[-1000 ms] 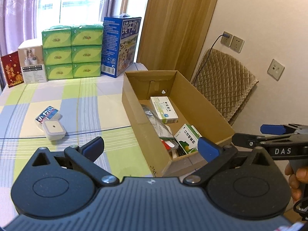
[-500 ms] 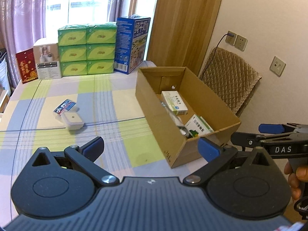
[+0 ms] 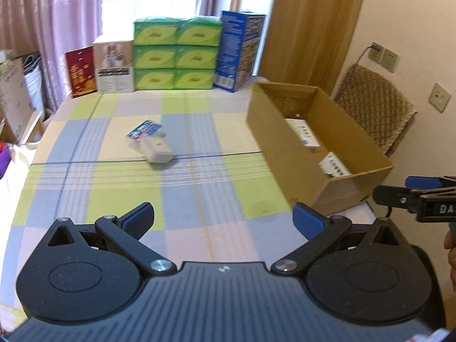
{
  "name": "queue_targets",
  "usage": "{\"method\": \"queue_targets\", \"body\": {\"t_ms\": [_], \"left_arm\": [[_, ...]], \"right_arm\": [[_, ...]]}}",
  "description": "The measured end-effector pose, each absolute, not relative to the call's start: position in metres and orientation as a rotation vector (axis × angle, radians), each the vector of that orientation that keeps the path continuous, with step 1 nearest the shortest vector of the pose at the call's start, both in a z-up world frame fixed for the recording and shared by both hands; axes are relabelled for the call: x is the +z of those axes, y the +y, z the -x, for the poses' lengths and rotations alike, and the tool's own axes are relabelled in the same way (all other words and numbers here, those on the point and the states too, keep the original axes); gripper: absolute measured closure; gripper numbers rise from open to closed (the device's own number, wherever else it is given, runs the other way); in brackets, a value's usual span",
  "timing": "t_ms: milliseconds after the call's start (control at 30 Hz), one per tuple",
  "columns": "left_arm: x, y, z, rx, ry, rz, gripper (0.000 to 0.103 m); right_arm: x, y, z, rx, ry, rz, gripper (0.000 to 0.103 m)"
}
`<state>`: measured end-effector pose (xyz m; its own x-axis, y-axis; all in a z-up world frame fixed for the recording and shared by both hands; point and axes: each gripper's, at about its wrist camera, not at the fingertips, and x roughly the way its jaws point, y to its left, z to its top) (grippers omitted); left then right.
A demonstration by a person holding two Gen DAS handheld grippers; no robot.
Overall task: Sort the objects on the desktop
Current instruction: 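Move both open tools across the table toward the white device and blue box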
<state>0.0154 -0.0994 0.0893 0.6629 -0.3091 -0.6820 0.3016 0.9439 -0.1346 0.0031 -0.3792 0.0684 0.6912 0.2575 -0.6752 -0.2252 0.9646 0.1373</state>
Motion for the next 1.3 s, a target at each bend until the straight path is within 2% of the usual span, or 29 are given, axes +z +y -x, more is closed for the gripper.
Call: {"method": "queue_targets", "body": {"t_ms": [633, 1300], "left_arm": [[0.076, -0.018, -0.021, -0.183, 0.795, 0.071, 0.001], [0.062, 0.009, -0.049, -0.151, 0.814, 0.072, 0.001]], "right_arm": [[0.044, -0.309, -0.008, 0.39, 0.815, -0.006, 0.002], [0.018, -0.257, -0.032, 0.446, 0.871, 0.032, 0.002]]}}
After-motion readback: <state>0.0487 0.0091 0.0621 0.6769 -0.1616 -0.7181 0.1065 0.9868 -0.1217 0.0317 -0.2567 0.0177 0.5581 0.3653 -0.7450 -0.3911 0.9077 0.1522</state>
